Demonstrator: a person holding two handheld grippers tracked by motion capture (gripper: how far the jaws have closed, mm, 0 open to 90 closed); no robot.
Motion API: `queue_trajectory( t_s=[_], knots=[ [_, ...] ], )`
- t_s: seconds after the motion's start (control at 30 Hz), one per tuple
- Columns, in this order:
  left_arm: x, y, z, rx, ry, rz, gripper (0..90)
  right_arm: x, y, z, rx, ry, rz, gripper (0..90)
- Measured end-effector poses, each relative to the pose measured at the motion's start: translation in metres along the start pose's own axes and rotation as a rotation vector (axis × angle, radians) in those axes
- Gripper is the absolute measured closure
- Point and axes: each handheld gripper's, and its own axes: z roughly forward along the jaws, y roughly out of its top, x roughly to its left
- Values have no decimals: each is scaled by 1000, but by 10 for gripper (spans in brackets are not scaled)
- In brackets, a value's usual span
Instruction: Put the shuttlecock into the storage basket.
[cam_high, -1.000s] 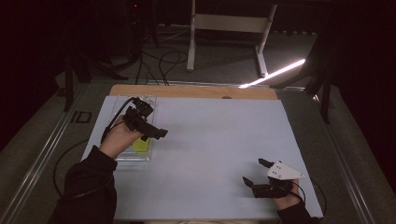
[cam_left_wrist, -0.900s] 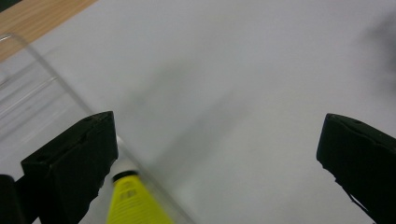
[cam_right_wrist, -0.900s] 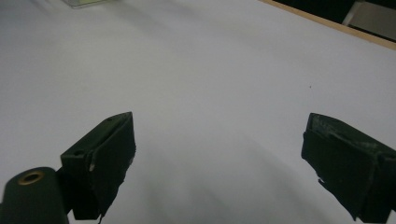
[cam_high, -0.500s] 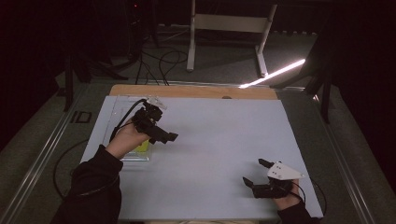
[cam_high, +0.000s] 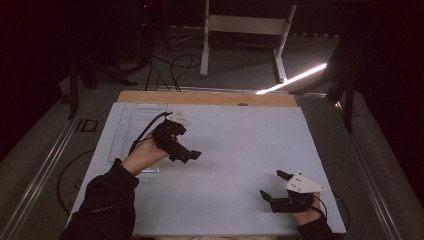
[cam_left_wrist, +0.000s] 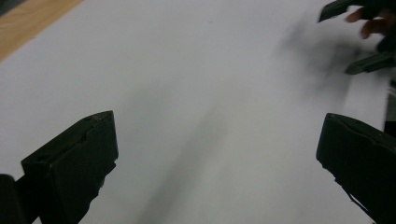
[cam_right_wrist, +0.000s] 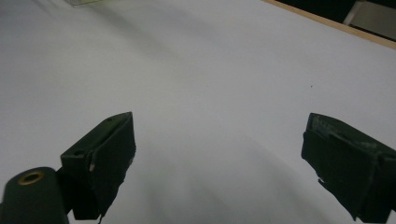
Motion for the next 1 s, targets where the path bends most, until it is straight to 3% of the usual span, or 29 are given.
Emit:
queue_trajectory(
  t_s=[0.2, 0.3, 0.37, 1.0],
  knots=[
    [-9, -3, 11, -15, -39, 37, 0, 0, 0, 0, 0, 1, -2, 99],
    [-15, -7, 16, -47, -65, 60, 0, 0, 0, 0, 1, 2, -2, 99],
    [-16, -10, 20, -38, -67, 67, 0, 0, 0, 0, 0, 3, -2, 98],
    [-25, -44, 38, -33, -141, 60, 0, 1, 1, 0, -2, 3, -4, 99]
  ],
)
